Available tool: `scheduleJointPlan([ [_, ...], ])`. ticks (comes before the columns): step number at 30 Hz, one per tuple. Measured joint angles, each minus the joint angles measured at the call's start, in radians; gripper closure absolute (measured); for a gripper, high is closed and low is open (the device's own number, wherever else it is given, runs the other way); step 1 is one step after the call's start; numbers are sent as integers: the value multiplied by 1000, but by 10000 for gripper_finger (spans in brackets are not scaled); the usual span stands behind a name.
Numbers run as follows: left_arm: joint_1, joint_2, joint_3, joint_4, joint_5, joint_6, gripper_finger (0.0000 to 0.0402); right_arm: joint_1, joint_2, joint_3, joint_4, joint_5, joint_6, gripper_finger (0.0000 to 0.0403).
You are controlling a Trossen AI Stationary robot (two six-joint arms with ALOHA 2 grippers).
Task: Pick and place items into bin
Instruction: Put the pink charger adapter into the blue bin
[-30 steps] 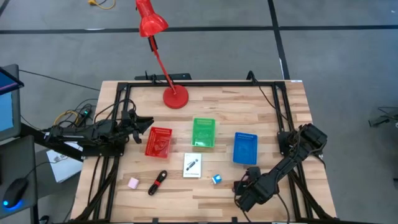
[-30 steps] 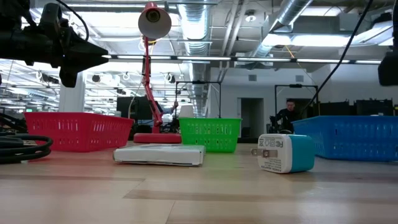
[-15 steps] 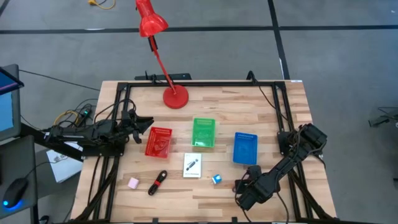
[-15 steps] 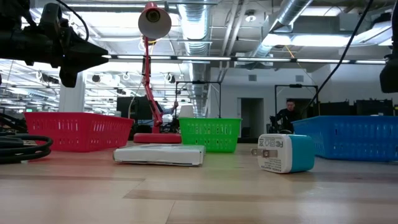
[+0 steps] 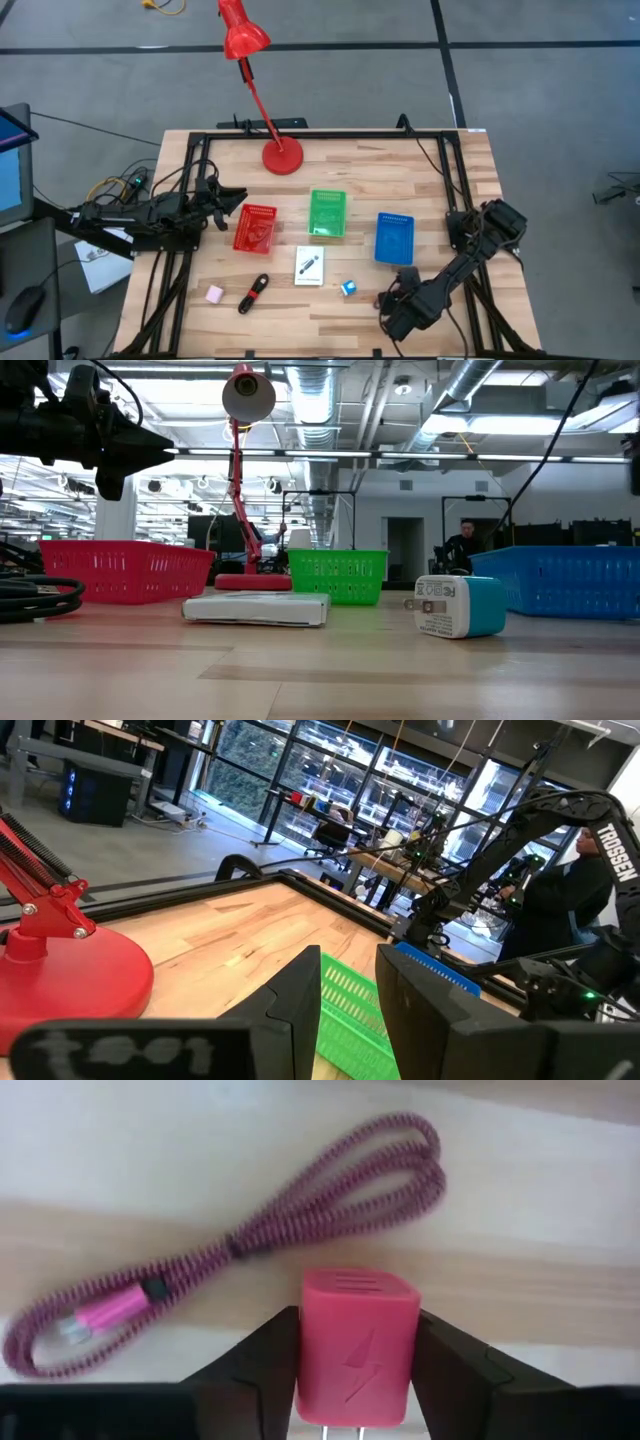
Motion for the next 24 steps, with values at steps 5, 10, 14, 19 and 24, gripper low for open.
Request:
scheduleJointPlan([
  [5,0,0,0,0,0,0,314,18,0,47,-122,-12,-2,258],
  [10,0,0,0,0,0,0,314,8,0,110,-295,42,-3,258],
  [14,0,0,0,0,0,0,314,-32,0,159,-451,96,-17,244],
  [19,0,0,0,0,0,0,314,-108,-37,179,-511,206,-108,253],
  [24,0,0,0,0,0,0,314,-215,-91,178,-530,291,-195,251],
])
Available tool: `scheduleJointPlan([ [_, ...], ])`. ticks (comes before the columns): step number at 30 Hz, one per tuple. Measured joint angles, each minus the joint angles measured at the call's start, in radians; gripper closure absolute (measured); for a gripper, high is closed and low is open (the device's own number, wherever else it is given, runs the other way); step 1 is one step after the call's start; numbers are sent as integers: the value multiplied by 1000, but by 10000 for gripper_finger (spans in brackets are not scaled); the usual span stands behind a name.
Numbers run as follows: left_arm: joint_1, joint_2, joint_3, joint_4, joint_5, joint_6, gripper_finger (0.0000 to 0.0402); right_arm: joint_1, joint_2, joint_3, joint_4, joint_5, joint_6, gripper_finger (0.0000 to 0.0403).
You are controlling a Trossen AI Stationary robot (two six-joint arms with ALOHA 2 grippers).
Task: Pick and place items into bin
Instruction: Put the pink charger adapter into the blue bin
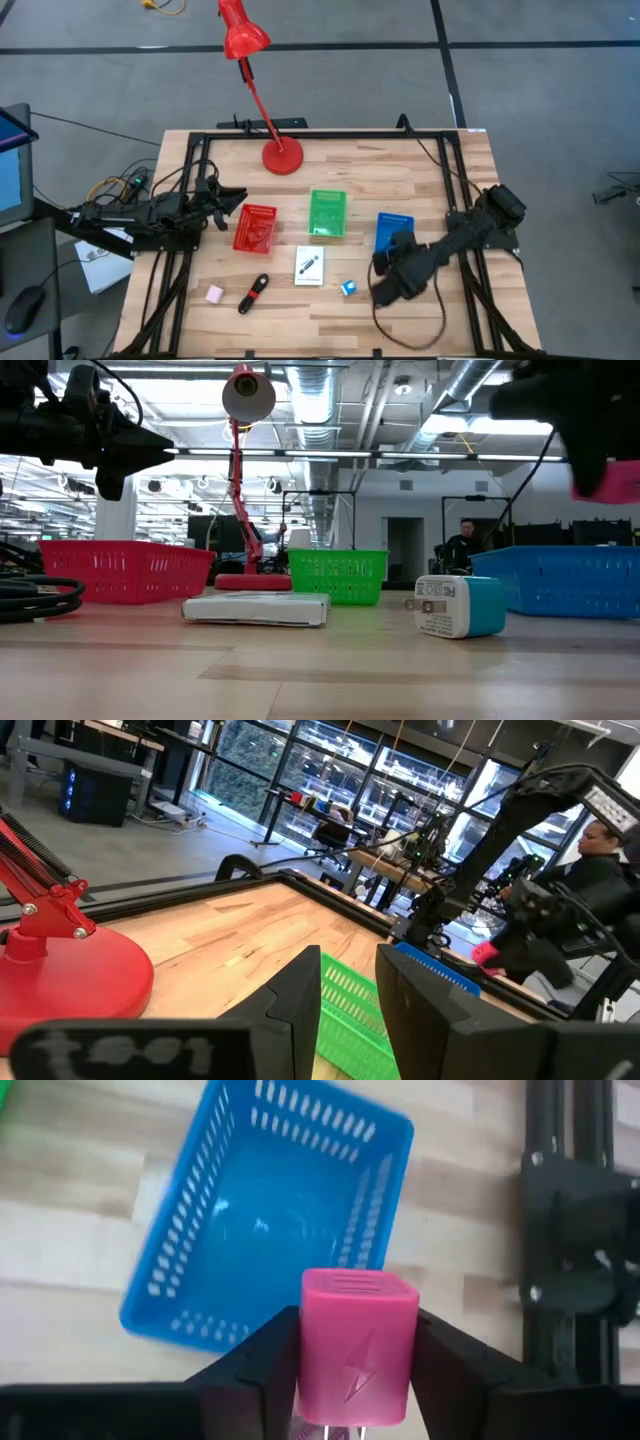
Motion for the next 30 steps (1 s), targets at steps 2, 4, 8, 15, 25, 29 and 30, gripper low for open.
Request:
scheduleJointPlan([
  [2,0,0,0,0,0,0,314,-50,-25,-13,8,4,-82,243],
  [4,0,0,0,0,0,0,314,-100,-43,-22,19,26,-144,238],
  [8,0,0,0,0,0,0,314,-199,-43,-49,23,5,-265,245],
  [15,0,0,0,0,0,0,314,-306,-43,-109,225,-75,-413,248],
  [25,0,0,0,0,0,0,314,-369,-41,-206,281,-116,-446,251],
  [29,0,0,0,0,0,0,314,-386,-39,-280,432,-138,-512,245],
  [30,0,0,0,0,0,0,314,-387,-39,-291,453,-138,-520,240],
])
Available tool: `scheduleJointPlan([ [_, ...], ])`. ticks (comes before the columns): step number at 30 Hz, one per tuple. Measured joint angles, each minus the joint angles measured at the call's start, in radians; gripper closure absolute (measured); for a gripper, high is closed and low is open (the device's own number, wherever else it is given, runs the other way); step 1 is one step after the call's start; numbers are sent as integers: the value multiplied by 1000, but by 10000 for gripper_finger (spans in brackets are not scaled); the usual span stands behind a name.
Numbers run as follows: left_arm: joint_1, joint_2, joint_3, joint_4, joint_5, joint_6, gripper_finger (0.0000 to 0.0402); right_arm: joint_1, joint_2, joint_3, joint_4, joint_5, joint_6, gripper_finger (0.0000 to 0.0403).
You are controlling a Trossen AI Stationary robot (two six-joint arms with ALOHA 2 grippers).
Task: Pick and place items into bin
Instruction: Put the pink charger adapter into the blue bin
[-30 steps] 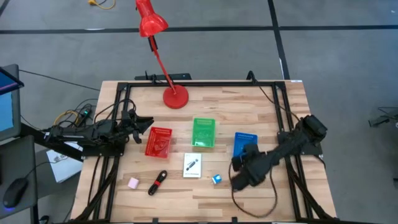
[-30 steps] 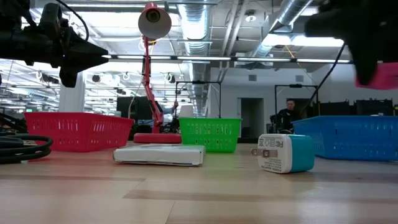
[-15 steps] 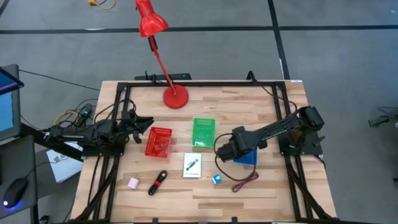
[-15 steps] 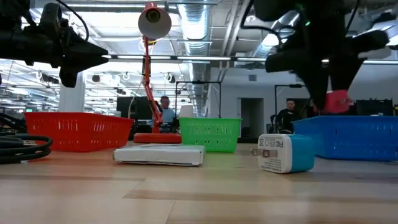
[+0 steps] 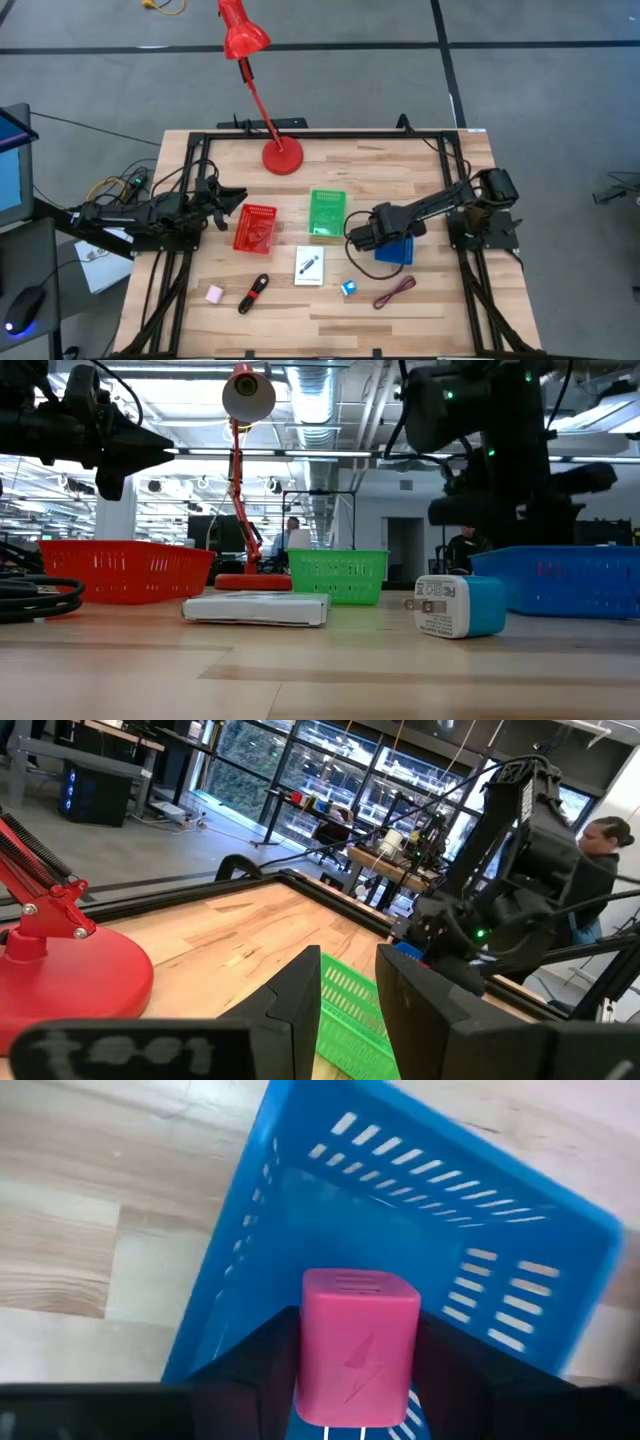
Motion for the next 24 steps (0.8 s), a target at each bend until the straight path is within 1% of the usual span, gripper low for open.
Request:
scheduleJointPlan([
  [3,0,0,0,0,0,0,314,-1,0,-21,41,1,-16,228],
  [5,0,0,0,0,0,0,314,-8,0,-31,32,1,-33,225],
  [12,0,0,0,0,0,0,314,-50,0,-58,37,5,-48,230],
  [15,0,0,0,0,0,0,314,-58,0,-57,41,5,-95,227],
  [21,0,0,0,0,0,0,314,-45,0,-15,37,4,-162,223],
  [24,0,0,0,0,0,0,314,-32,0,31,-2,5,-193,228],
])
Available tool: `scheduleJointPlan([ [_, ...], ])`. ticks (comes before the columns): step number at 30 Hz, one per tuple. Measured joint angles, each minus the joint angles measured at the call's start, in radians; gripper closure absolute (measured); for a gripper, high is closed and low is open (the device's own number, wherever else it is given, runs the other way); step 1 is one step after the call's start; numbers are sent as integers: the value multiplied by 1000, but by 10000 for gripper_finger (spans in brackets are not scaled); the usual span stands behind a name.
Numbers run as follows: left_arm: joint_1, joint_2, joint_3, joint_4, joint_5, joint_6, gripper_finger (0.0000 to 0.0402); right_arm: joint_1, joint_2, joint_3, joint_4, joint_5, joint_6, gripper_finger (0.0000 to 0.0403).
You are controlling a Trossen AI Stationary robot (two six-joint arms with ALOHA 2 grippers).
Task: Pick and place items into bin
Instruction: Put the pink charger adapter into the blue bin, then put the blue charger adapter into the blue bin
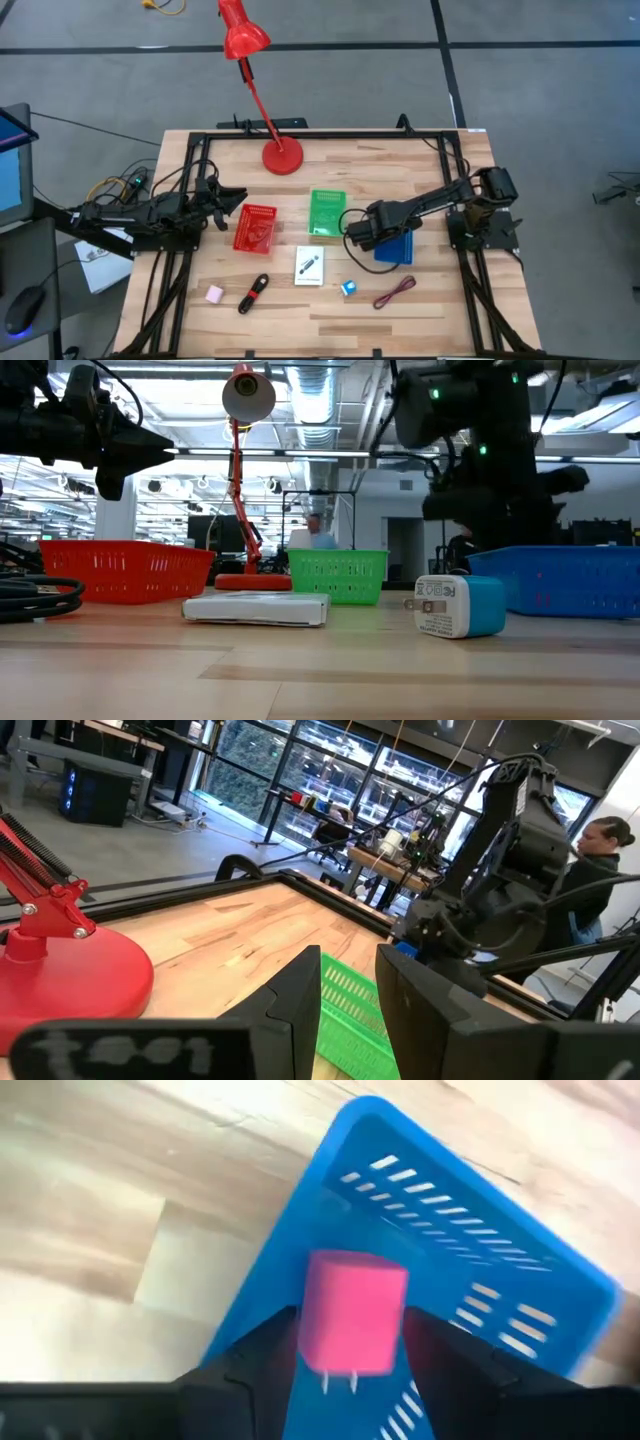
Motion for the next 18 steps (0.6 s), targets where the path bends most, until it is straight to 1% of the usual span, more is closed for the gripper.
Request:
scheduleJointPlan([
  [4,0,0,0,0,-1,0,314,29,0,80,-134,1,-4,235],
  [7,0,0,0,0,-2,0,314,70,0,161,-236,4,-43,239],
  [8,0,0,0,0,-2,0,314,87,0,191,-265,12,-64,241],
  [10,0,0,0,0,-2,0,314,130,0,250,-297,63,-121,244],
  [14,0,0,0,0,-2,0,314,235,-2,352,-268,214,-243,249],
  [16,0,0,-1,7,-17,-1,314,290,-3,385,-206,272,-306,250],
  [18,0,0,-1,19,-53,-12,314,344,-3,401,-129,311,-378,250],
])
